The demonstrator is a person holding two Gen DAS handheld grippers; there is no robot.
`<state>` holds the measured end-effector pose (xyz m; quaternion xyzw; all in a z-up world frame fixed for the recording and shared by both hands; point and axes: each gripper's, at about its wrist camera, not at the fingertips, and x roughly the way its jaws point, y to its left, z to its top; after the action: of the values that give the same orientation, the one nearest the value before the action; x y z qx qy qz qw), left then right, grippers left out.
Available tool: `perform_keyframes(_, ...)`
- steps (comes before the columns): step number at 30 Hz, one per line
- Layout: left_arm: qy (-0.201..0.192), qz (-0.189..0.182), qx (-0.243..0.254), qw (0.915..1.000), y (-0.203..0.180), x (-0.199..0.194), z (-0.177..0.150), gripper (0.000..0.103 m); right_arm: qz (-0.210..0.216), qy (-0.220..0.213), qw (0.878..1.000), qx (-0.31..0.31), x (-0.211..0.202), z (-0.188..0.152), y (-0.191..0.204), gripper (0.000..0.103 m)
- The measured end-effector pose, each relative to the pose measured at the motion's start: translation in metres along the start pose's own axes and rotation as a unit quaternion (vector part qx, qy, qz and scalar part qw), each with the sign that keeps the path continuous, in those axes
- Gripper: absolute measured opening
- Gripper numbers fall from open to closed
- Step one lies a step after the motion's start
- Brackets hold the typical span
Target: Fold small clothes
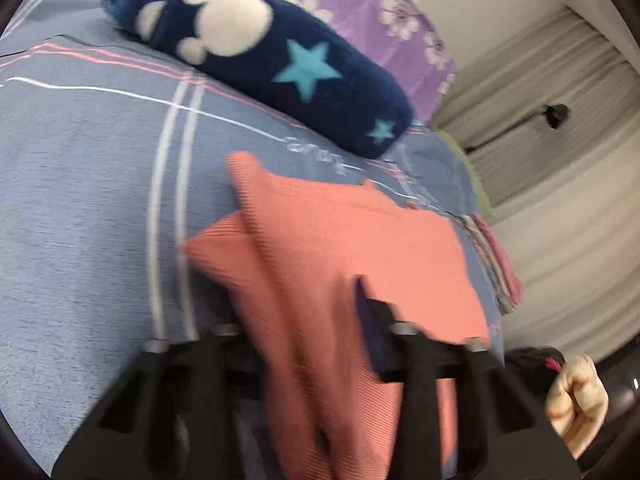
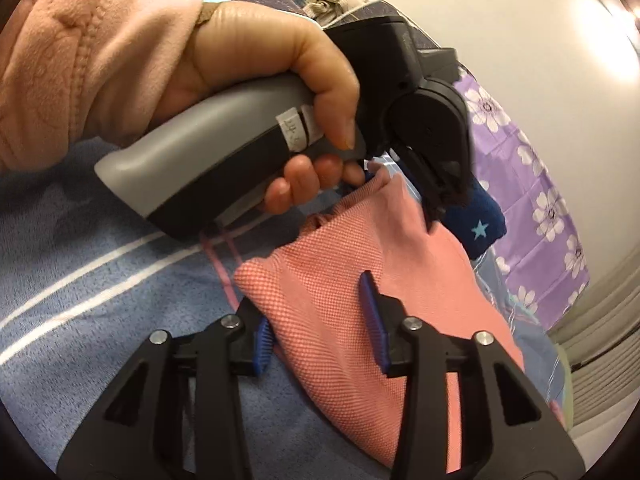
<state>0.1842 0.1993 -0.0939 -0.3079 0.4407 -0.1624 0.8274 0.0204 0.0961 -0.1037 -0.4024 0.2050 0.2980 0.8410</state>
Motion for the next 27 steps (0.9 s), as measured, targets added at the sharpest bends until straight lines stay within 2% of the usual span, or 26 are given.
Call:
perform_keyframes(1,-0.002,0.003,-0.006,1.0000,0.001,0.000,0.001,0.016,-0.001,-0.001,1.000,0.009,-0.003,0.000,-0.003,0.011)
perform_keyframes(3,-0.012,0.006,-0.001,0.9999,-0.004,-0.004,0.002,0.013,0.005,-0.013,0.999,0.044,-0.012,0.000,-0.019,0.010)
perform_keyframes(6,-0.020,0.019,0.016,0.9995,-0.020,-0.009,0.005,0.012,0.030,-0.019,0.994,0.108,-0.024,0.000,-0.045,0.009)
perform_keyframes(9,-0.020,0.034,0.033,0.9986,-0.036,-0.011,0.011,0.012,0.042,-0.022,0.988,0.144,-0.030,-0.002,-0.063,0.009)
perform_keyframes(12,-0.019,0.052,0.048,0.9973,-0.048,-0.011,0.013,0.012,0.046,-0.028,0.985,0.164,-0.036,-0.005,-0.074,0.009)
perform_keyframes(20,-0.024,0.082,0.047,0.9953,-0.069,-0.012,0.016,0.012,0.051,-0.040,0.977,0.201,-0.056,-0.016,-0.093,0.008)
perform_keyframes(27,-0.036,0.098,0.065,0.9924,-0.107,-0.009,0.017,0.012,0.062,-0.045,0.963,0.260,-0.068,-0.040,-0.125,0.007)
